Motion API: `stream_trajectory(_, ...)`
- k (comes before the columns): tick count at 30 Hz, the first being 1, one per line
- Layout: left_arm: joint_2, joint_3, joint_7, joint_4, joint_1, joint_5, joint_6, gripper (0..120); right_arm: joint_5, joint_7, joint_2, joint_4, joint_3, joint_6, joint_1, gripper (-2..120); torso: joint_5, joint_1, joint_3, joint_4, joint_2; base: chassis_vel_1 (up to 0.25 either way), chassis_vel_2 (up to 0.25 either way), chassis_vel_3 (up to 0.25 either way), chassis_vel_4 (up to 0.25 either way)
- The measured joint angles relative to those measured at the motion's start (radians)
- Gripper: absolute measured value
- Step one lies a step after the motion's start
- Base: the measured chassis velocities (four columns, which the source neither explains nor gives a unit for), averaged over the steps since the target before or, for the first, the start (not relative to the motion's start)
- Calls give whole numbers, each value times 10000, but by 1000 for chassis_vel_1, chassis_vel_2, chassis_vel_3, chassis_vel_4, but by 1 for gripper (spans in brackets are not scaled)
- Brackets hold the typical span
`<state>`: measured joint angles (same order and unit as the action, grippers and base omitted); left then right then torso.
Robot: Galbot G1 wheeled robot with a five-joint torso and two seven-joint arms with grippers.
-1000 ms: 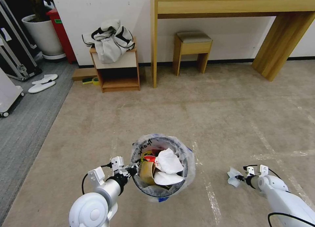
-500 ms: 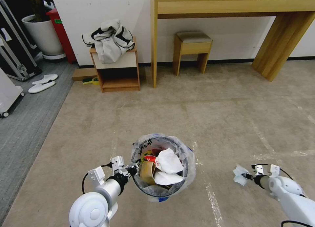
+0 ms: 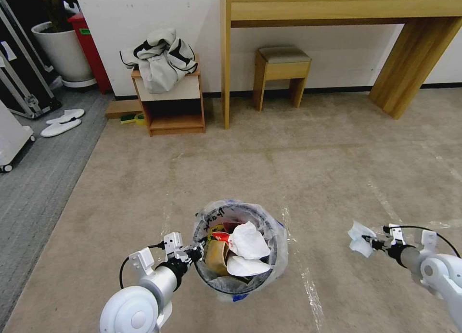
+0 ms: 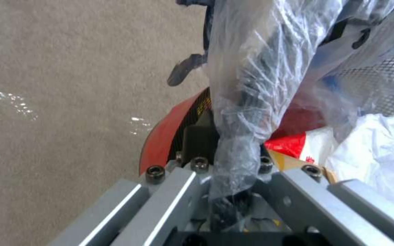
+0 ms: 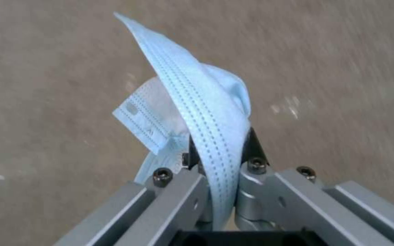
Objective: Pick up the trash bin and place the garbage on the floor into it.
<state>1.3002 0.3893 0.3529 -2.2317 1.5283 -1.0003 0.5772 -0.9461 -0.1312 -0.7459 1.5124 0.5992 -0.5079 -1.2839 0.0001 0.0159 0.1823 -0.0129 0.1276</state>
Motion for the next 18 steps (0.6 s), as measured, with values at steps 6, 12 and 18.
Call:
stream_trajectory(6,16,102,-1,-35,-36,12,-19,1,-148,126,248,1317,305,-30,-120,0,-1,0,0,-7,0,0,0,0,0)
stream_trajectory(12,46,27,-9,68,-106,21,-29,1,-399,386,332,2822,670,180,-111,0,-1,0,0,-6,0,0,0,0,0)
stream_trajectory(18,24,-15,-14,80,-93,36,-29,1,-502,393,327,3700,948,383,-267,0,-2,0,0,-7,0,0,0,0,0)
